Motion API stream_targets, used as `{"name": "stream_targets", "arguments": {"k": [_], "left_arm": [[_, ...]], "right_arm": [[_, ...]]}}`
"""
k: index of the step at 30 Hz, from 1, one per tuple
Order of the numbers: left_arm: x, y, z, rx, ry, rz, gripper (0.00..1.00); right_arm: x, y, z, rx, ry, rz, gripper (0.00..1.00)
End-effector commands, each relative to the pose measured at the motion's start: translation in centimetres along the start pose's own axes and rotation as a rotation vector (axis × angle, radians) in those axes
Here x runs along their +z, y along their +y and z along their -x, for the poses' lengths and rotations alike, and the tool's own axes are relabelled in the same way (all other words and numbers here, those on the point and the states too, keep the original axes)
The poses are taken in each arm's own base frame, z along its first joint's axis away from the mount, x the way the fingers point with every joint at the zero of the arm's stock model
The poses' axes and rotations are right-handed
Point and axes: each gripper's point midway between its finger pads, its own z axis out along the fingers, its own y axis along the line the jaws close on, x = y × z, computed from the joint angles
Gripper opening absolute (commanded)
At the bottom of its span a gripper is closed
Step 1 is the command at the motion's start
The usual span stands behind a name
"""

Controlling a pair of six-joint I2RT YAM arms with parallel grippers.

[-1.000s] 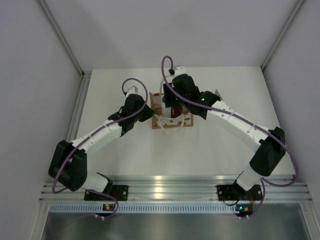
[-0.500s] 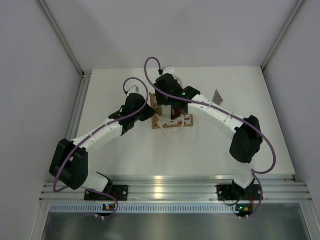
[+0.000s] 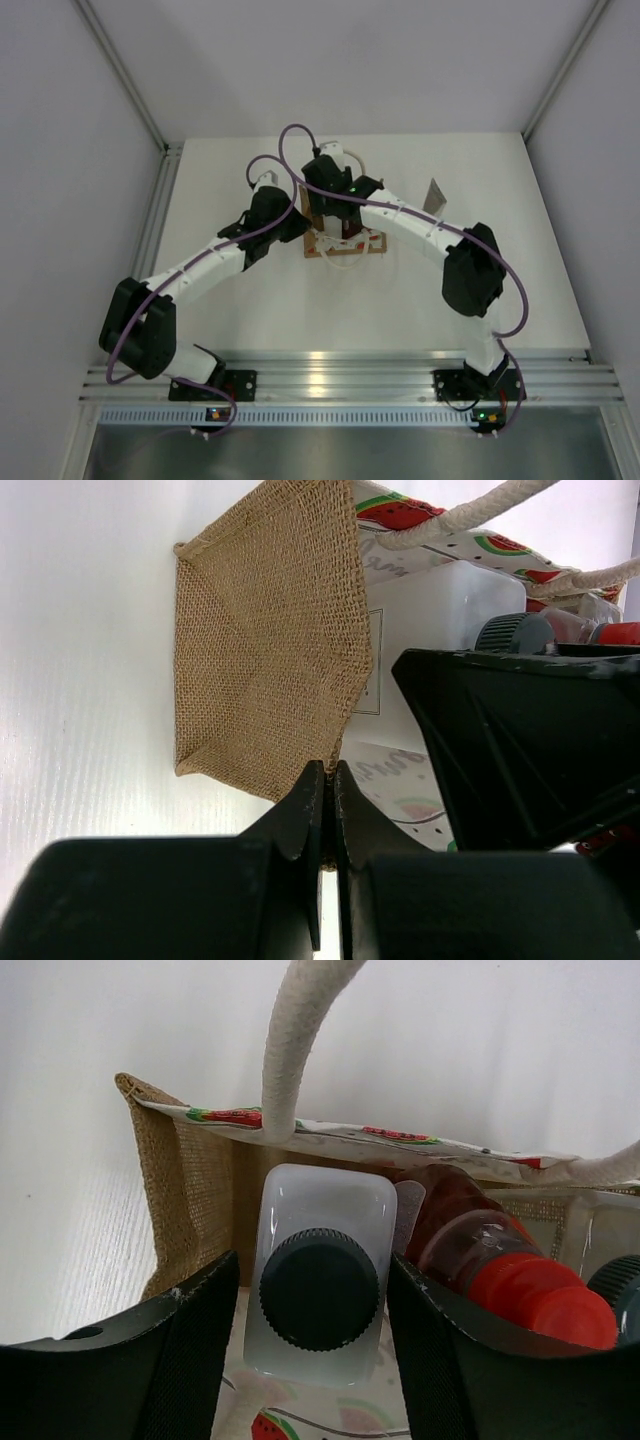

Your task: Take the personal care products out of the canvas bag

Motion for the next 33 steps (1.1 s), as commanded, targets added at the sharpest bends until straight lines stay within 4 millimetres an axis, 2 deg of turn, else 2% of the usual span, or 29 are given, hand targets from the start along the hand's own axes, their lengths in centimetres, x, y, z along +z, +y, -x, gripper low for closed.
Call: {"name": "stream_targets", "arguments": {"k": [1, 16, 21, 22, 23, 25, 26, 28, 29, 30, 33], "left_arm": [[-0.2, -1.0, 0.8, -0.014, -0.031, -0.036, 0.00], [-0.6, -1.7, 1.1, 0.007, -0.033, -0.061, 0.00], [-0.6, -1.8, 1.1, 0.012, -0.027, -0.068, 0.00], [-0.6, -1.8, 1.1, 0.012, -0.026, -0.069, 0.00], [-0.6, -1.8, 1.1, 0.015, -0.026, -0.069, 0.00], [-0.6, -1.9, 1.1, 0.016, -0.027, -0.070, 0.00], [-0.6, -1.8, 1.1, 0.019, -0.029, -0.069, 0.00], [-0.7, -1.7, 1.2, 0.019, -0.032, -0.066, 0.00], [-0.7, -1.7, 1.2, 0.021, -0.032, -0.066, 0.00], [-0.7, -1.7, 1.2, 0.021, -0.035, -0.064, 0.00], [-0.7, -1.7, 1.3, 0.019, -0.039, -0.065, 0.00]], "right_arm": [[0.0, 0.2, 0.5, 0.009, -0.008, -0.026, 0.59], [3.7, -0.7, -1.9, 0.033, 0.028, -0.126, 0.56], [4.4, -1.0, -2.2, 0.040, 0.026, -0.145, 0.49], [4.6, -1.1, -2.1, 0.045, 0.018, -0.146, 0.44], [4.4, -1.0, -1.7, 0.054, 0.007, -0.141, 0.34], [4.5, -1.2, -1.8, 0.056, -0.002, -0.143, 0.25], [4.3, -1.2, -1.6, 0.063, -0.012, -0.138, 0.14], [4.1, -1.1, -1.2, 0.070, -0.028, -0.131, 0.10], [3.7, -1.2, -0.6, 0.079, -0.043, -0.125, 0.03], [3.6, -1.2, -0.6, 0.077, -0.047, -0.118, 0.00], [2.3, -0.9, 0.7, 0.094, -0.094, -0.077, 0.00]]}}
